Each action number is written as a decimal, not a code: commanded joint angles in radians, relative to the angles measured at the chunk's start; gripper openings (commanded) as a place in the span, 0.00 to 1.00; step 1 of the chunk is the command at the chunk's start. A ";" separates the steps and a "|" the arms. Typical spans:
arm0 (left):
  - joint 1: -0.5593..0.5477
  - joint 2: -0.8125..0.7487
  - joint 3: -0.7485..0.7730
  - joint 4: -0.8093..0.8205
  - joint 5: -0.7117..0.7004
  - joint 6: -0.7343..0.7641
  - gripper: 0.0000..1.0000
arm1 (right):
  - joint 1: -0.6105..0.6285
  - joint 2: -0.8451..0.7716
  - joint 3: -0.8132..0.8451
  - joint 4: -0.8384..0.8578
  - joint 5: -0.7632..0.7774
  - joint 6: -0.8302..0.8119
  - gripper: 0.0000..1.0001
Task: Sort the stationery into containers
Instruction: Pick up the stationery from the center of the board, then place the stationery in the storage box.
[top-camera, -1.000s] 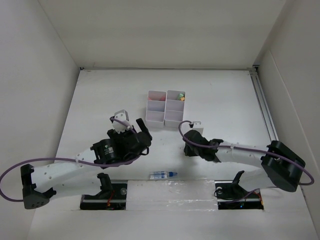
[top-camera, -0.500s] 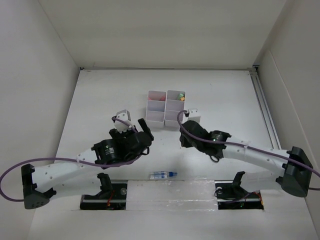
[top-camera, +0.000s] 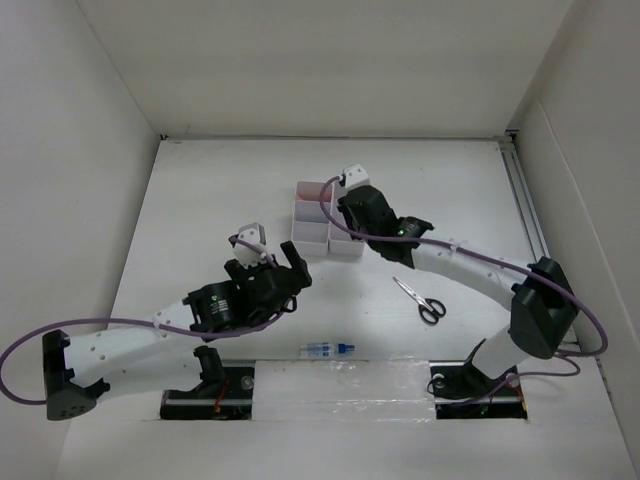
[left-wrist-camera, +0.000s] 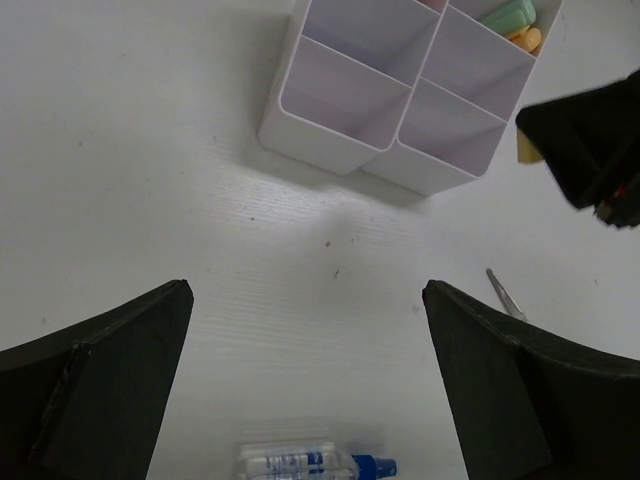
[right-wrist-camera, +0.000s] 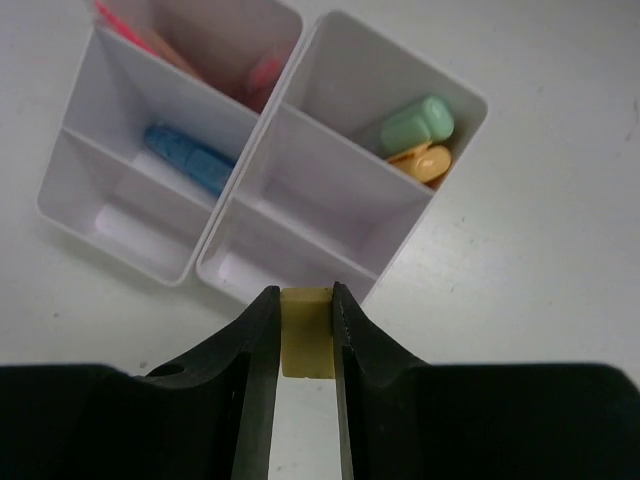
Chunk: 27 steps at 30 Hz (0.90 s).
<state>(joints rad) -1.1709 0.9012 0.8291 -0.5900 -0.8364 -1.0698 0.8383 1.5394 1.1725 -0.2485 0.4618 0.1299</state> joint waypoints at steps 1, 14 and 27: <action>0.001 -0.050 -0.027 0.067 0.022 0.042 1.00 | -0.039 0.010 0.079 0.129 -0.072 -0.165 0.00; 0.001 -0.079 -0.045 0.042 -0.017 0.071 1.00 | -0.128 0.096 0.119 0.226 -0.265 -0.320 0.00; 0.001 -0.070 -0.045 0.062 -0.017 0.102 1.00 | -0.157 0.156 0.088 0.256 -0.295 -0.346 0.00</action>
<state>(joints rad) -1.1709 0.8349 0.7914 -0.5499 -0.8249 -0.9951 0.6918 1.6752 1.2610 -0.0467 0.1875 -0.2039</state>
